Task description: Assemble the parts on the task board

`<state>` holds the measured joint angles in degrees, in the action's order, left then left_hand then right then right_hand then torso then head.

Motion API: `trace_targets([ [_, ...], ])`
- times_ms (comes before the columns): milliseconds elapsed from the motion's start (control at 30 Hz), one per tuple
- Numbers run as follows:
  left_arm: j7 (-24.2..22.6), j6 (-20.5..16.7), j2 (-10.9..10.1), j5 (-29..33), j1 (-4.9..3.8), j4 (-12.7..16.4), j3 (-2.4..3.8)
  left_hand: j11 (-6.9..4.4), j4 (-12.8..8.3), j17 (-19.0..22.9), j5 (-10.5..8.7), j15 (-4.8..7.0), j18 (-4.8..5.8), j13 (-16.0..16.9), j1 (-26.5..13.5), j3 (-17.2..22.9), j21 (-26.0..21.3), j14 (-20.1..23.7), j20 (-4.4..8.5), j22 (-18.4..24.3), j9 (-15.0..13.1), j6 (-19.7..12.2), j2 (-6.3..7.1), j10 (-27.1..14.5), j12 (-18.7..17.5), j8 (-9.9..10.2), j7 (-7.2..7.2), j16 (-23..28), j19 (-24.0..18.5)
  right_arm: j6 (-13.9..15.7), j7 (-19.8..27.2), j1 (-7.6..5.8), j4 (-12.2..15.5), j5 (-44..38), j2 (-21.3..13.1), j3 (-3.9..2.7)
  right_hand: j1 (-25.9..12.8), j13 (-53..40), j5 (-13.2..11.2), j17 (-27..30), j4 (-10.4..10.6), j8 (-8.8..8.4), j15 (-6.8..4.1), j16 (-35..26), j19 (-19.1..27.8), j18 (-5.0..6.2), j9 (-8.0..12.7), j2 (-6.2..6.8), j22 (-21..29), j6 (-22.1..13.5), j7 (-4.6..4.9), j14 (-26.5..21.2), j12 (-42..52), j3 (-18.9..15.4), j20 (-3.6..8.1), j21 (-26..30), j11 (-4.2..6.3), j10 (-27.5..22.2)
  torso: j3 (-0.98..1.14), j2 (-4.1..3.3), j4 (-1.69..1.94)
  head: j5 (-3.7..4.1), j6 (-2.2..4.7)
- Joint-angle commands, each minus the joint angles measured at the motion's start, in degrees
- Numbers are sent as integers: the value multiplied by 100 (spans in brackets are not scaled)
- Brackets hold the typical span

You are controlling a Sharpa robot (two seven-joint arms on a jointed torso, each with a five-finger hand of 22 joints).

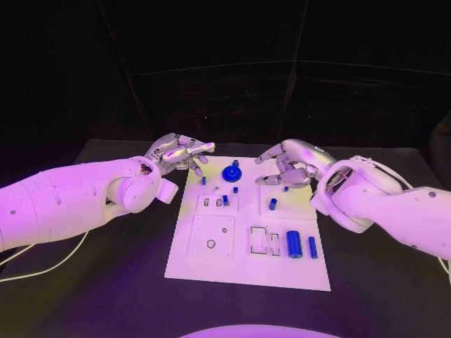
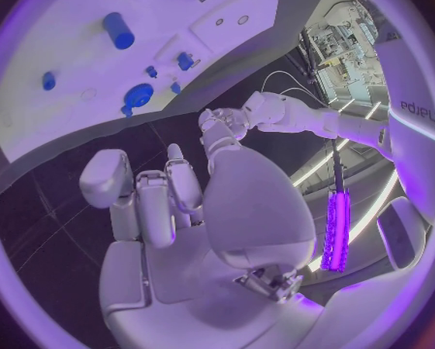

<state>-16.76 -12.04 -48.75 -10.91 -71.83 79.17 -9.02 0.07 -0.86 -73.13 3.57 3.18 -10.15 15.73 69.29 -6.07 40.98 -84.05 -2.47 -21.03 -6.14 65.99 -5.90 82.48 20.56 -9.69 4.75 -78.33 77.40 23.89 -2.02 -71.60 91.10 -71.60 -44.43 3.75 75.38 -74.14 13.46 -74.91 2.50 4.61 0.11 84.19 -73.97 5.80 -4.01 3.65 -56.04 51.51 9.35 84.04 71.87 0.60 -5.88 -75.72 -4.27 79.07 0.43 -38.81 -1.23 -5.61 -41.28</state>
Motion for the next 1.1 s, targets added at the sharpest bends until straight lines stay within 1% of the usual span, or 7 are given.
trace_targets([
  [33, 1507, 470, 50, -1515, -82, 27, 8, -43, 156, -898, -85, 63, 151, 905, -180, -58, 853, -483, 52, -958, -141, 39, 27, -97, 1025, -234, -64, -582, 96, -11, 423, -97, 47, 1061, -231, -3, 70, 23, 127, -200, -48, 33, -41, -36, 41, 68, -7, -39, 35, 71, -9, 295, -31, -13, 2, 45, 16, -23, 23, 107, -41, -22, -51],
  [67, 1841, 589, 78, -1791, -122, 34, 8, -28, 239, -1149, 59, 63, 171, 2122, -221, -120, 1365, -488, 105, -1487, -337, -149, 135, -481, 2295, -500, -46, -785, -16, -21, 427, -126, 50, 1153, -327, -3, 71, 23, 136, -198, -47, 40, -43, -39, 40, 68, -8, -44, 41, 82, -13, 296, -30, -18, 4, 50, 18, -20, 27, 122, -37, -25, -63],
  [267, 3308, 1209, 290, -2952, -291, 36, 8, -45, 671, -1127, -52, 111, 297, 3083, -459, -277, 2120, -462, 46, -2466, -796, -412, -100, -899, 3342, -1132, -108, -767, 26, -205, 204, -207, 14, 1382, -616, -2, 35, 292, 185, 116, -4, 69, -62, -228, 218, 140, -6, -40, 460, 105, -30, 220, -333, -102, 26, 277, 37, -195, 75, 184, -51, -83, -90],
  [333, 3706, 1362, 409, -3238, -332, -14, 8, -81, 787, -1323, -41, 132, 400, 3496, -383, -363, 2658, -511, 69, -3206, -1126, -672, -148, -954, 3796, -1570, -133, -913, 263, -248, 130, -220, -1, 1405, -667, -1, 26, 369, 245, 199, 19, 83, -72, -290, 261, 158, -5, -38, 584, 106, -38, 202, -414, -140, 35, 358, 44, -237, 85, 196, -51, -82, -99],
  [467, 4157, 1596, 676, -3608, -382, -209, -4, -108, 944, -1597, -48, 150, 513, 3851, -402, -510, 3182, -574, 94, -3992, -1455, -864, -122, -892, 4176, -2018, -171, -1107, 462, -269, 47, -234, -46, 1426, -710, -1, 25, 381, 265, 219, 29, 92, -77, -310, 265, 162, -5, -34, 618, 109, -42, 201, -422, -162, 40, 387, 48, -235, 108, 217, -50, -96, -108],
  [767, 4547, 1913, 1194, -4224, -453, -627, -40, -191, 1256, -1687, -56, 210, 595, 4297, -470, -805, 3589, -595, 138, -4585, -2103, -1139, -106, -742, 4668, -2797, -258, -1167, 555, -423, -179, -262, -138, 1440, -720, -1, 36, 476, 433, 331, 68, 114, -86, -403, 331, 193, -1, -19, 838, 97, -47, 183, -514, -219, 52, 531, 56, -285, 129, 215, -76, -125, -132],
  [1100, 4625, 2134, 1511, -4321, -481, -861, -84, -206, 1372, -1687, -73, 223, 616, 4386, -528, -924, 3687, -595, 159, -4734, -2258, -1221, -81, -706, 4763, -2947, -278, -1167, 582, -445, -257, -271, -182, 1442, -688, -1, 53, 486, 521, 331, 87, 127, -92, -417, 317, 193, -1, -26, 861, 93, -51, 191, -512, -236, 58, 560, 60, -278, 107, 200, -51, -89, -165],
])
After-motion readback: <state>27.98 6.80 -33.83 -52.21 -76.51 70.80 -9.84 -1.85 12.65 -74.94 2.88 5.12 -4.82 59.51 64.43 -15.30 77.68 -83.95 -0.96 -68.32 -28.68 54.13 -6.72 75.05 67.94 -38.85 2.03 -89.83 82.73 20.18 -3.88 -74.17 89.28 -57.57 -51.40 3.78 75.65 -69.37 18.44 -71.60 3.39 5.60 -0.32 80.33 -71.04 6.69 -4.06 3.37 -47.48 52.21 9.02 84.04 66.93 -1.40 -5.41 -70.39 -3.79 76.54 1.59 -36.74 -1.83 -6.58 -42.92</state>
